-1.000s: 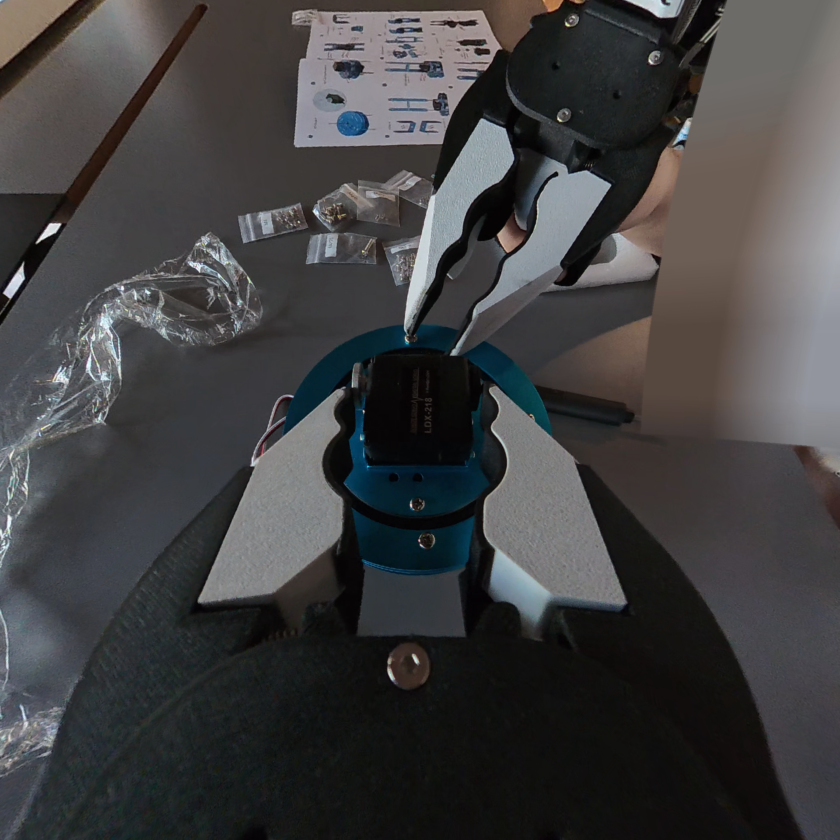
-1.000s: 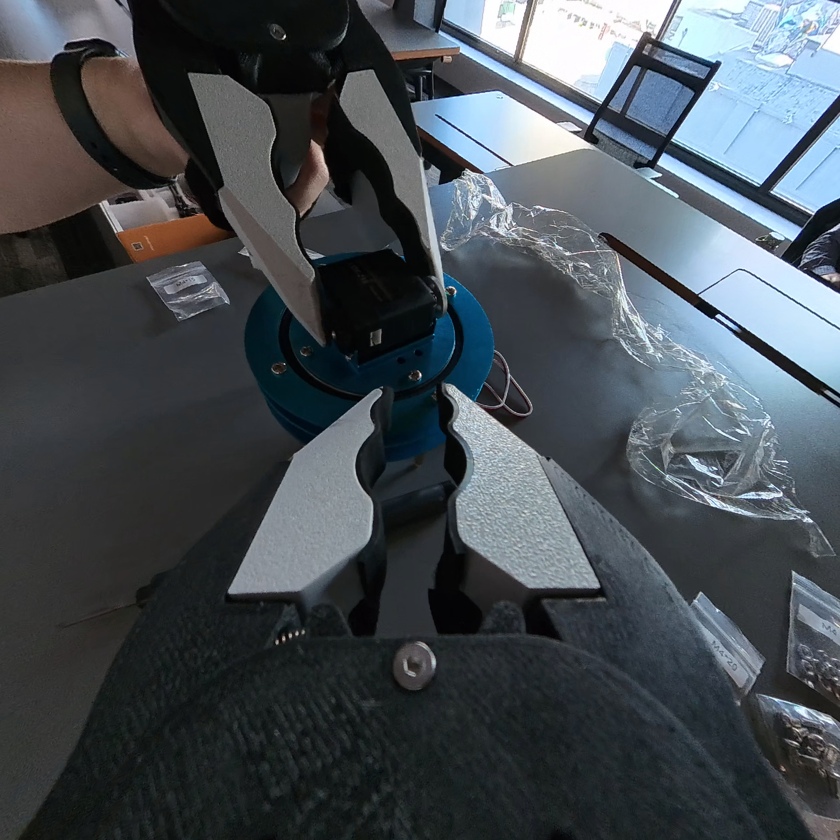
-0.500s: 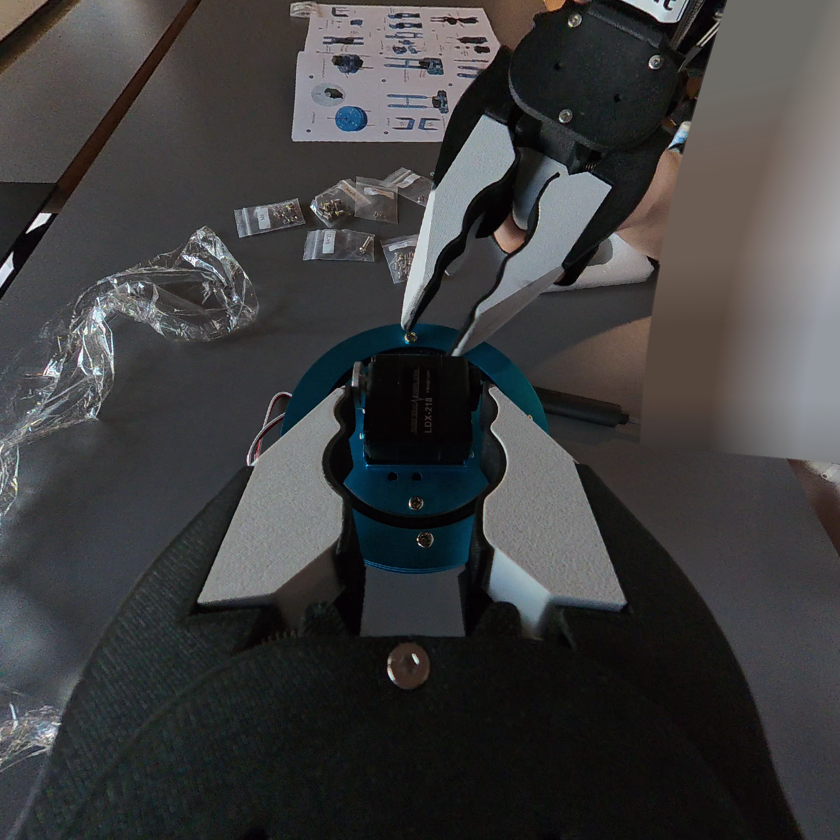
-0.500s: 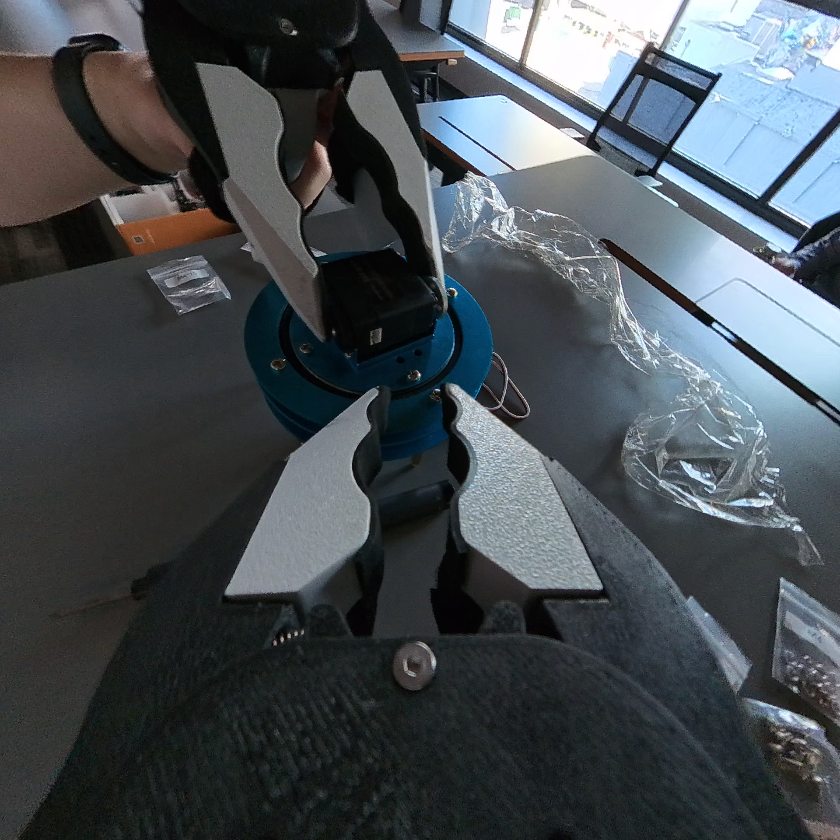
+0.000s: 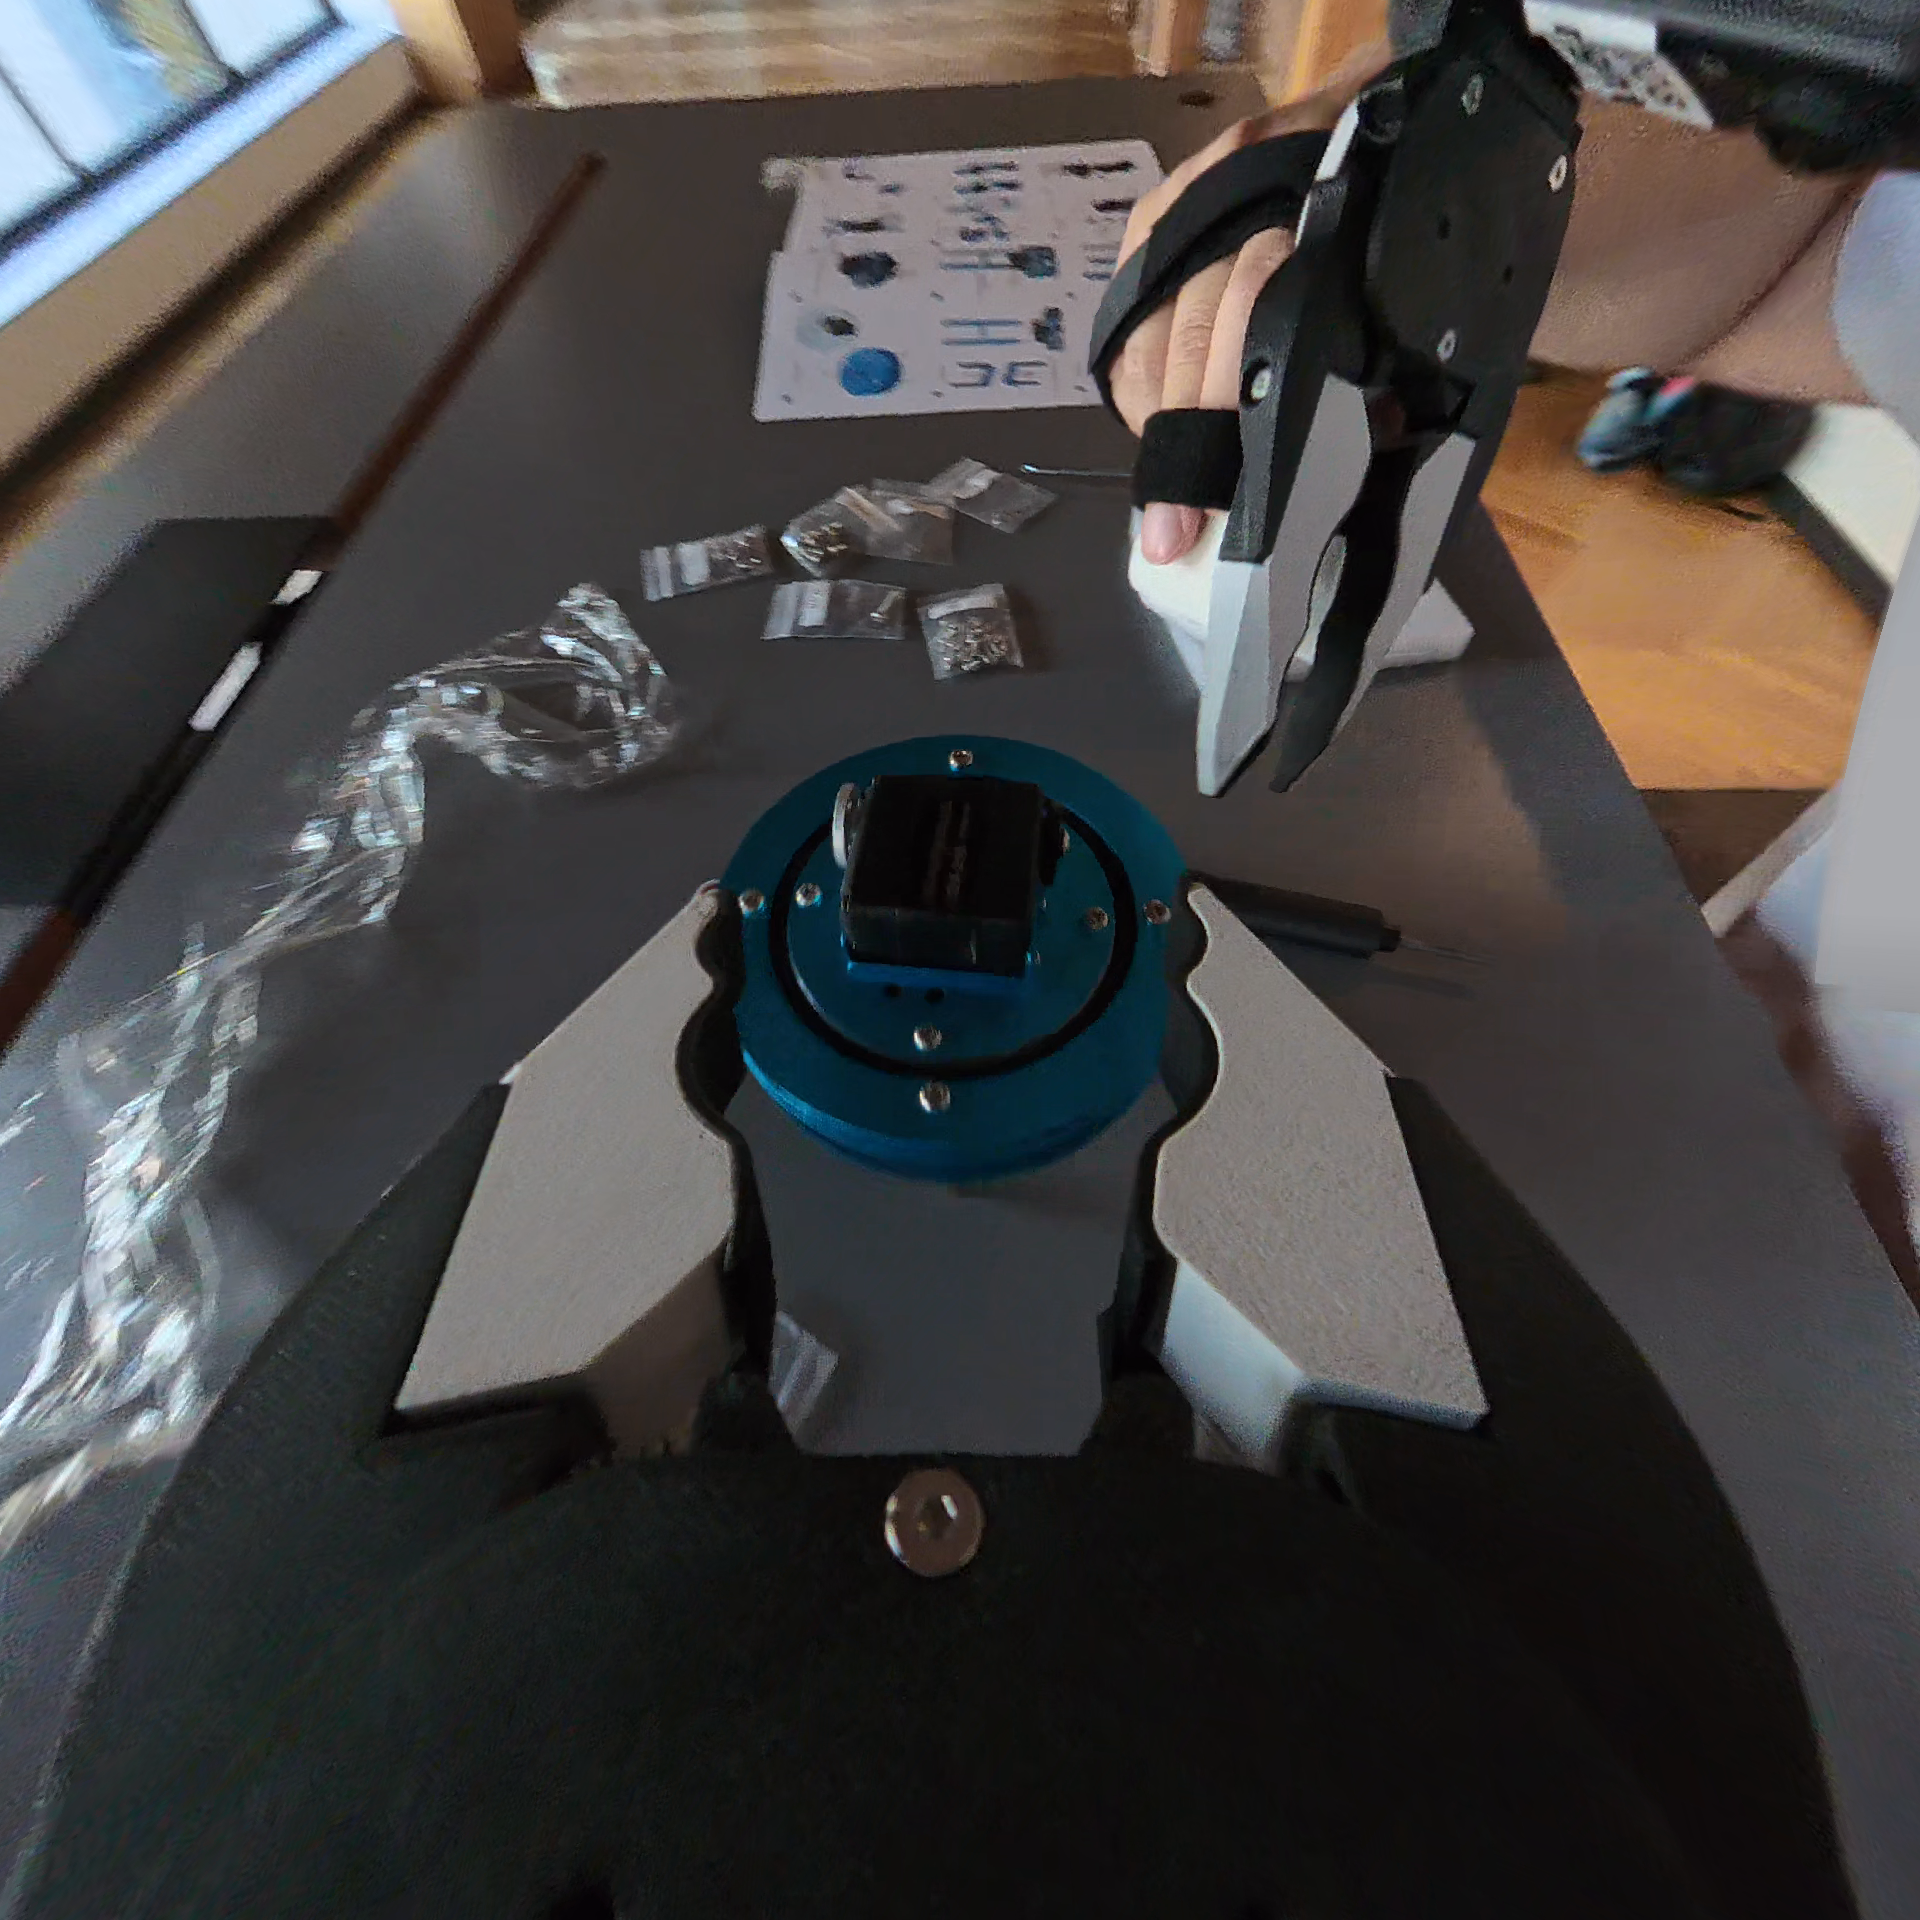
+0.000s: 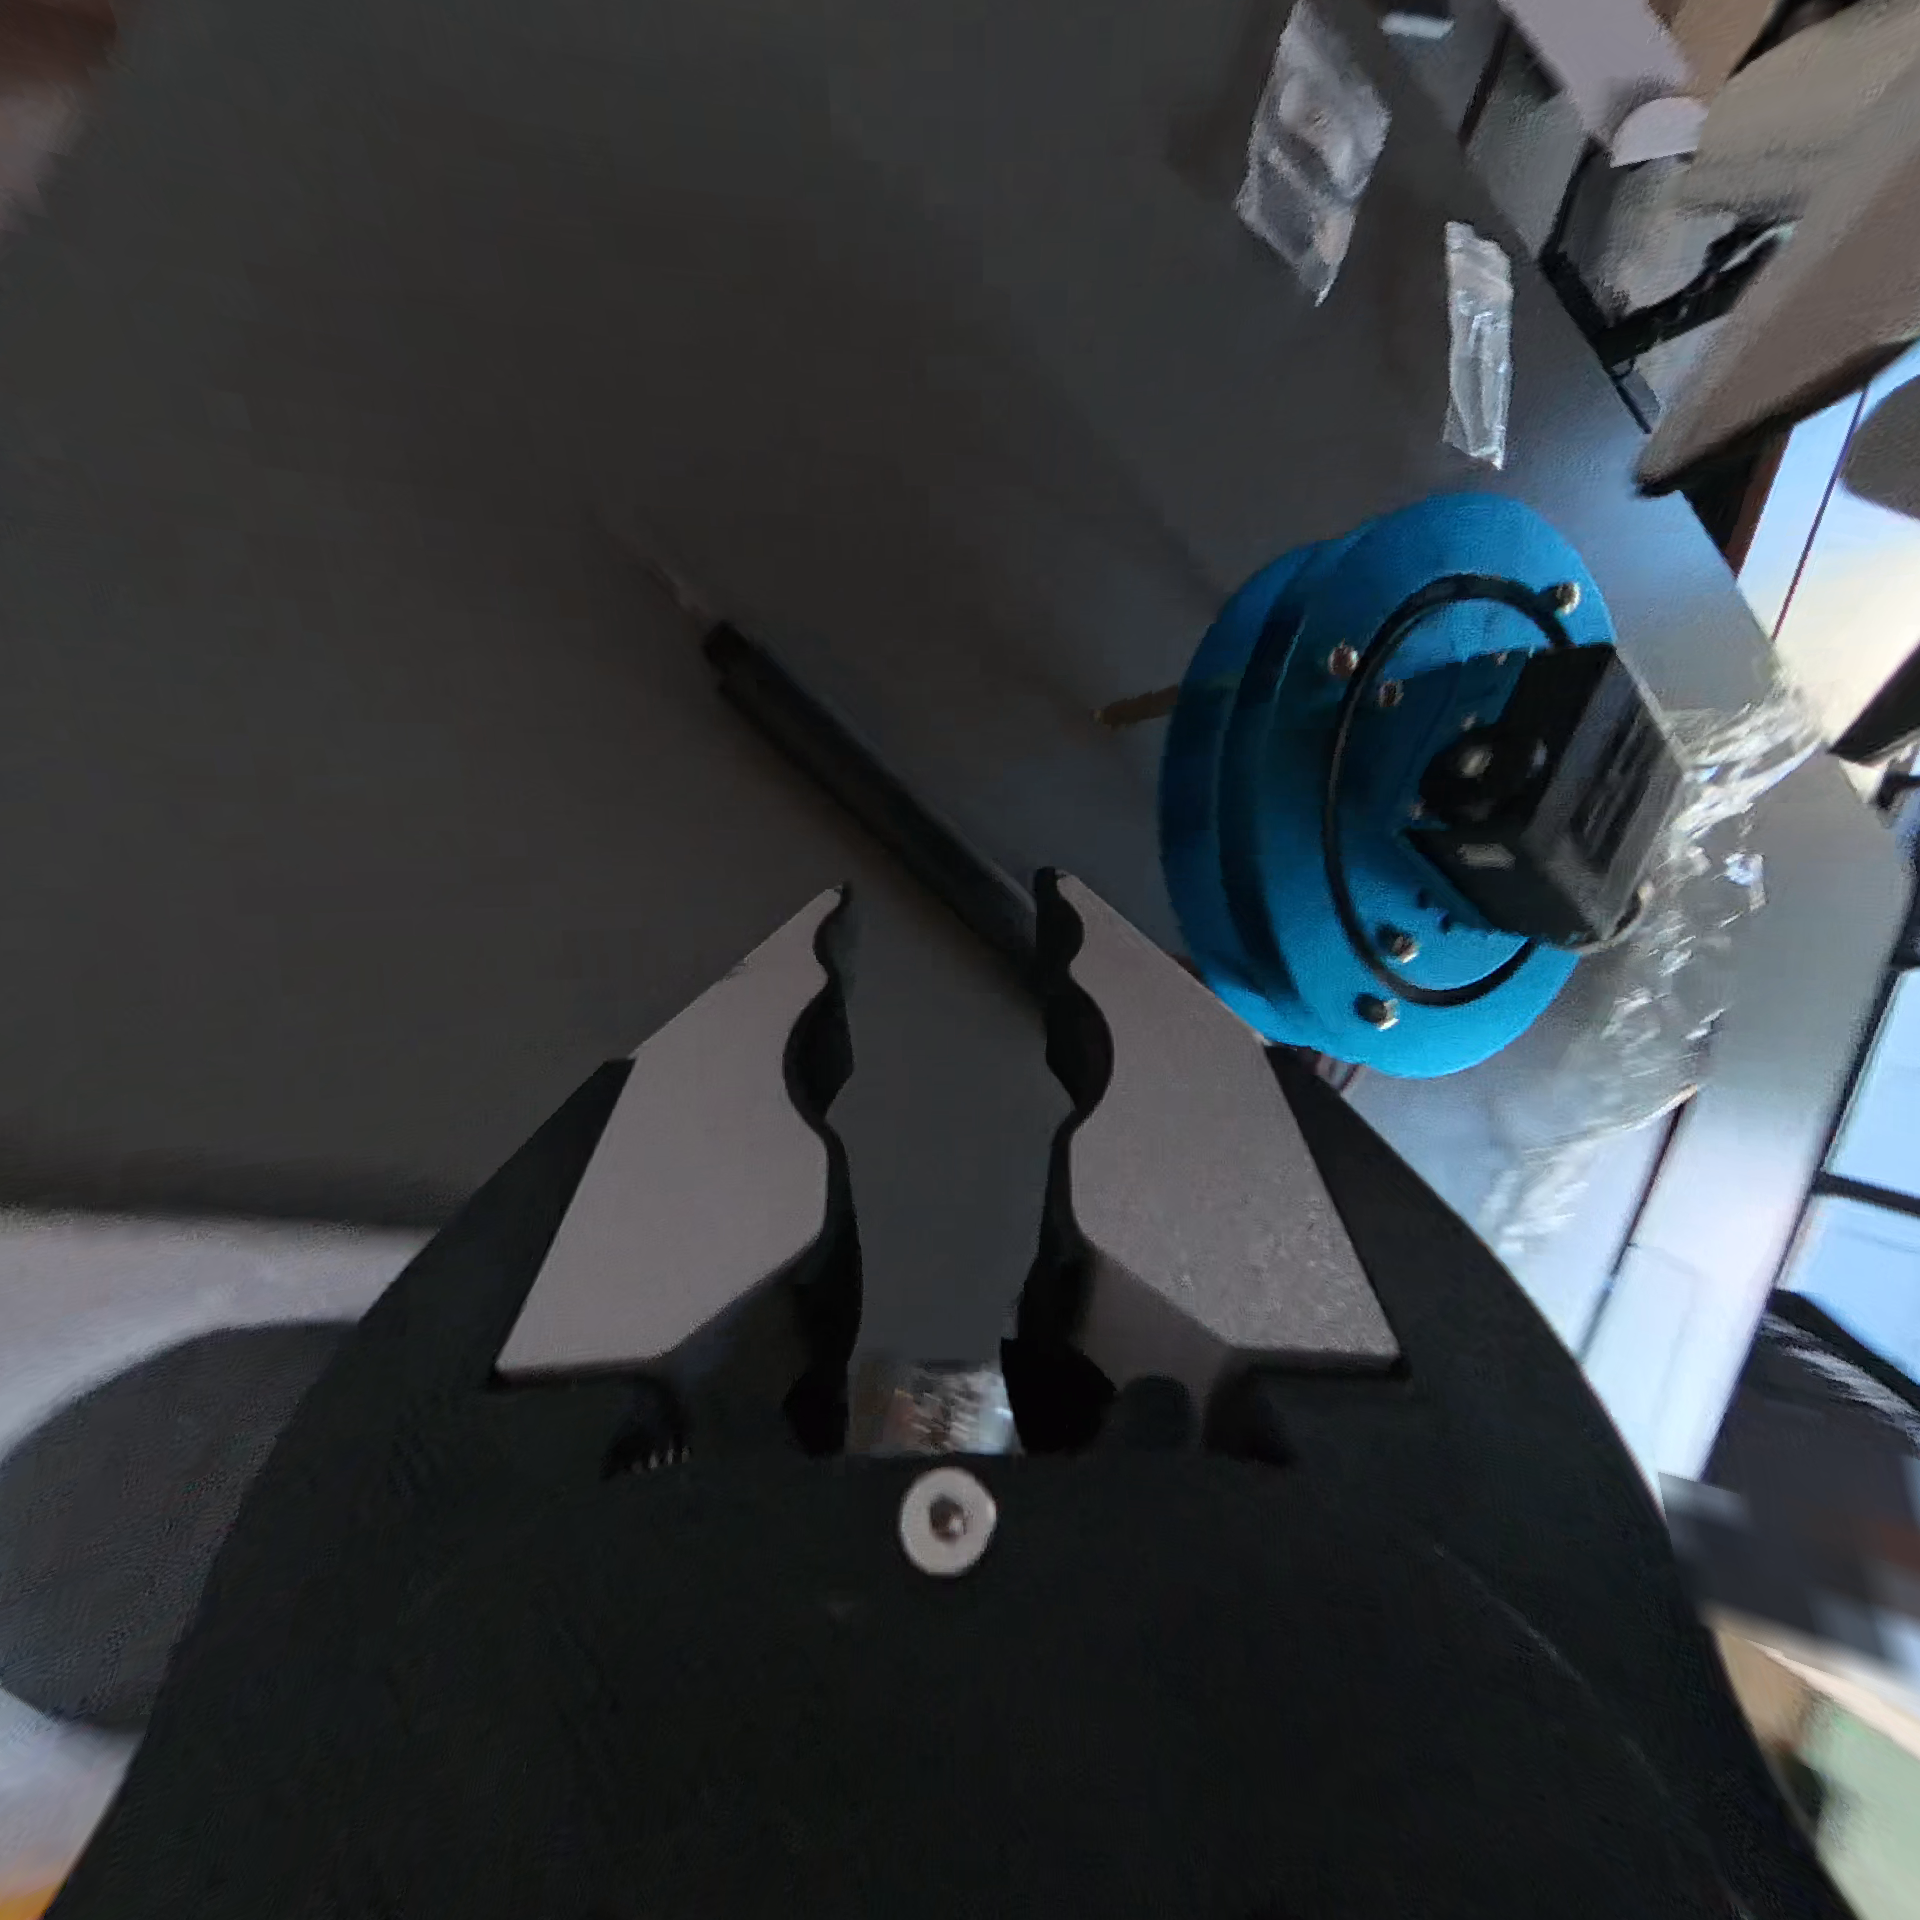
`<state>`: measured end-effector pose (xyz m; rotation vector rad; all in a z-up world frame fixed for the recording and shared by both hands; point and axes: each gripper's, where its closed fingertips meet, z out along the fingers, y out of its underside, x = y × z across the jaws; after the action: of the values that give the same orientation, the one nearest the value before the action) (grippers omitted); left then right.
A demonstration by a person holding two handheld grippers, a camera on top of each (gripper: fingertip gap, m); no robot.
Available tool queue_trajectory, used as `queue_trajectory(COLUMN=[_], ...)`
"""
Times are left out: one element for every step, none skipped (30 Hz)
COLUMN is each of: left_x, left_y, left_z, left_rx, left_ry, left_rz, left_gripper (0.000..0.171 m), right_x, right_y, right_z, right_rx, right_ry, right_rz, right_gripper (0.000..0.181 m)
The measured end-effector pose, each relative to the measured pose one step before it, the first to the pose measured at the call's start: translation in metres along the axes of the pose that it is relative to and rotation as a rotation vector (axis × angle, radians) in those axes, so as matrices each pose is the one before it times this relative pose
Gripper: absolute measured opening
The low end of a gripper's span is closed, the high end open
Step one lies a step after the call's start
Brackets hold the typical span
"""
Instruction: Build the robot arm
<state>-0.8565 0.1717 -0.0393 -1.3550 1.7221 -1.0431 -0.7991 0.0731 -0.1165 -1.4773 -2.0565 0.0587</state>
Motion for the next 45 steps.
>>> queue_trajectory(left_x=[0.00297, 0.00408, 0.00460, 0.00468, 0.00506, 0.00582, 0.00597, 0.00609, 0.00616, 0.00584, 0.00590, 0.00566, 0.00526, 0.00461, 0.00458, 0.00474, 0.00439, 0.00310, 0.00200, 0.00175, 0.00235, 0.00290, 0.00356, 0.00499, 0.00615, 0.00674, 0.00727, 0.00742, 0.00657, 0.00715, 0.00850, 0.00784, 0.00681, 0.00685, 0.00648, 0.00535, 0.00506, 0.00513, 0.00574, 0.00472, 0.00156, 0.00037, 0.00032, 0.00070, 0.00235], left_y=[-0.00007, 0.00036, 0.00068, 0.00148, 0.00253, 0.00304, 0.00354, 0.00364, 0.00311, 0.00189, 0.00082, 0.00013, -0.00027, 0.00001, 0.00018, 0.00082, 0.00166, 0.00340, 0.00541, 0.00694, 0.00729, 0.00692, 0.00666, 0.00666, 0.00700, 0.00677, 0.00593, 0.00572, 0.00569, 0.00527, 0.00488, 0.00465, 0.00392, 0.00386, 0.00363, 0.00185, -0.00083, -0.00207, -0.00228, -0.00208, -0.00226, -0.00240, -0.00246, -0.00175, -0.00066], left_z=[-0.01138, -0.01152, -0.01133, -0.01074, -0.01022, -0.00944, -0.00878, -0.00823, -0.00789, -0.00740, -0.00693, -0.00634, -0.00569, -0.00487, -0.00426, -0.00361, -0.00301, -0.00227, -0.00192, -0.00174, -0.00165, -0.00132, -0.00082, -0.00021, 0.00042, 0.00142, 0.00273, 0.00452, 0.00644, 0.00821, 0.00978, 0.01062, 0.01095, 0.01051, 0.00994, 0.00938, 0.00853, 0.00763, 0.00671, 0.00602, 0.00497, 0.00424, 0.00377, 0.00338, 0.00363], left_rx=[0.00994, 0.00985, 0.01068, 0.00848, 0.00473, 0.00251, 0.00053, -0.00088, 0.00130, 0.00652, 0.01189, 0.01538, 0.01622, 0.01484, 0.01410, 0.01408, 0.01272, 0.00607, -0.00438, -0.01053, -0.00870, -0.00299, 0.00210, 0.00476, 0.00470, 0.00553, 0.00957, 0.00761, 0.00024, -0.00537, -0.01160, -0.01597, -0.01588, -0.01878, -0.02274, -0.01645, 0.00076, 0.01091, 0.00679, 0.00116, 0.00160, 0.00296, 0.00267, 0.00078, -0.00468], left_ry=[-0.0390, -0.0356, -0.0352, -0.0371, -0.0367, -0.0343, -0.0339, -0.0328, -0.0315, -0.0308, -0.0285, -0.0261, -0.0252, -0.0249, -0.0224, -0.0187, -0.0192, -0.0242, -0.0290, -0.0281, -0.0244, -0.0213, -0.0170, -0.0081, 0.0007, 0.0052, 0.0104, 0.0113, 0.0069, 0.0112, 0.0183, 0.0129, 0.0082, 0.0107, 0.0106, 0.0053, 0.0053, 0.0119, 0.0216, 0.0186, 0.0030, -0.0040, -0.0061, -0.0059, 0.0010], left_rz=[-0.0006, -0.0044, -0.0070, -0.0081, -0.0087, -0.0102, -0.0117, -0.0109, -0.0105, -0.0112, -0.0108, -0.0103, -0.0105, -0.0112, -0.0121, -0.0130, -0.0157, -0.0205, -0.0251, -0.0258, -0.0256, -0.0293, -0.0361, -0.0415, -0.0437, -0.0444, -0.0400, -0.0348, -0.0353, -0.0311, -0.0214, -0.0185, -0.0166, -0.0099, -0.0043, -0.0067, -0.0146, -0.0244, -0.0283, -0.0257, -0.0189, -0.0093, -0.0043, -0.0037, -0.0015], left_gripper=[0.079, 0.077, 0.074, 0.072, 0.071, 0.070, 0.069, 0.069, 0.069, 0.069, 0.069, 0.067, 0.065, 0.065, 0.065, 0.064, 0.062, 0.060, 0.059, 0.059, 0.060, 0.060, 0.060, 0.060, 0.061, 0.061, 0.061, 0.061, 0.060, 0.061, 0.062, 0.062, 0.063, 0.064, 0.064, 0.065, 0.065, 0.064, 0.064, 0.064, 0.065, 0.066, 0.067, 0.067, 0.067], right_x=[0.00431, 0.00319, 0.00168, 0.00033, -0.00157, -0.00287, -0.00294, -0.00339, -0.00317, -0.00063, 0.00177, -0.00235, -0.00101, -0.00076, -0.00047, -0.00194, -0.00397, -0.00631, -0.00617, -0.00479, -0.00348, -0.00131, 0.00177, 0.00226, 0.00112, 0.00124, 0.00054, -0.00261, -0.00287, -0.00214, -0.00340, -0.00436, -0.00315, -0.00263, -0.00389, -0.00325, -0.00132, -0.00111, -0.00239, -0.00172, -0.00079, -0.00057, 0.00003, -0.00054, -0.00113], right_y=[0.00235, 0.00260, 0.00062, -0.00116, -0.00153, -0.00094, -0.00044, 0.00020, 0.00151, 0.00004, -0.00209, -0.00053, 0.00041, 0.00113, -0.00006, 0.00009, 0.00016, -0.00047, -0.00258, -0.00453, -0.00537, -0.00519, -0.00459, -0.00437, -0.00307, -0.00296, -0.00428, -0.00353, -0.00286, -0.00335, -0.00316, -0.00288, -0.00313, -0.00351, -0.00394, -0.00426, -0.00519, -0.00476, -0.00336, -0.00268, -0.00197, -0.00204, -0.00309, -0.00289, -0.00312], right_z=[0.00230, 0.00345, 0.00455, 0.00529, 0.00578, 0.00628, 0.00646, 0.00607, 0.00531, 0.00129, 0.00056, 0.00074, 0.00056, 0.00049, 0.00035, -0.00008, -0.00015, -0.00026, -0.00039, -0.00090, -0.00159, -0.00181, -0.00245, -0.00294, -0.00280, -0.00228, -0.00177, -0.00121, -0.00065, -0.00054, -0.00067, -0.00081, -0.00089, -0.00113, -0.00125, -0.00149, -0.00174, -0.00192, -0.00153, -0.00154, -0.00155, -0.00152, -0.00129, -0.00114, -0.00070], right_rx=[-0.0505, -0.0461, -0.0286, -0.0129, -0.0094, -0.0107, -0.0140, -0.0163, -0.0197, -0.0063, 0.0109, 0.0004, -0.0050, -0.0121, -0.0100, -0.0114, -0.0104, -0.0090, 0.0089, 0.0353, 0.0541, 0.0659, 0.0668, 0.0671, 0.0581, 0.0566, 0.0672, 0.0658, 0.0639, 0.0699, 0.0733, 0.0720, 0.0775, 0.0825, 0.0844, 0.0825, 0.0866, 0.0820, 0.0654, 0.0533, 0.0454, 0.0422, 0.0477, 0.0422, 0.0393], right_ry=[-0.0141, -0.0208, -0.0299, -0.0344, -0.0390, -0.0407, -0.0375, -0.0394, -0.0400, -0.0297, -0.0144, -0.0373, -0.0285, -0.0278, -0.0221, -0.0251, -0.0360, -0.0500, -0.0485, -0.0356, -0.0241, -0.0107, 0.0093, 0.0152, 0.0071, 0.0078, 0.0051, -0.0105, -0.0065, 0.0055, 0.0026, -0.0016, 0.0036, 0.0007, -0.0164, -0.0213, -0.0128, -0.0122, -0.0170, -0.0077, 0.0056, 0.0139, 0.0204, 0.0168, 0.0099], right_rz=[-0.0739, -0.0750, -0.0633, -0.0530, -0.0529, -0.0495, -0.0436, -0.0383, -0.0346, -0.0252, -0.0132, -0.0141, -0.0036, 0.0080, 0.0204, 0.0165, 0.0195, 0.0420, 0.0583, 0.0590, 0.0557, 0.0598, 0.0609, 0.0610, 0.0681, 0.0752, 0.0708, 0.0641, 0.0628, 0.0597, 0.0585, 0.0561, 0.0598, 0.0637, 0.0656, 0.0682, 0.0680, 0.0587, 0.0423, 0.0320, 0.0169, 0.0051, 0.0052, 0.0029, 0.0045], right_gripper=[0.032, 0.034, 0.036, 0.036, 0.037, 0.037, 0.037, 0.037, 0.037, 0.027, 0.027, 0.021, 0.020, 0.017, 0.017, 0.016, 0.016, 0.016, 0.016, 0.016, 0.016, 0.016, 0.016, 0.015, 0.015, 0.015, 0.015, 0.015, 0.015, 0.015, 0.015, 0.015, 0.015, 0.015, 0.015, 0.015, 0.015, 0.015, 0.015, 0.015, 0.015, 0.015, 0.015, 0.015, 0.015])
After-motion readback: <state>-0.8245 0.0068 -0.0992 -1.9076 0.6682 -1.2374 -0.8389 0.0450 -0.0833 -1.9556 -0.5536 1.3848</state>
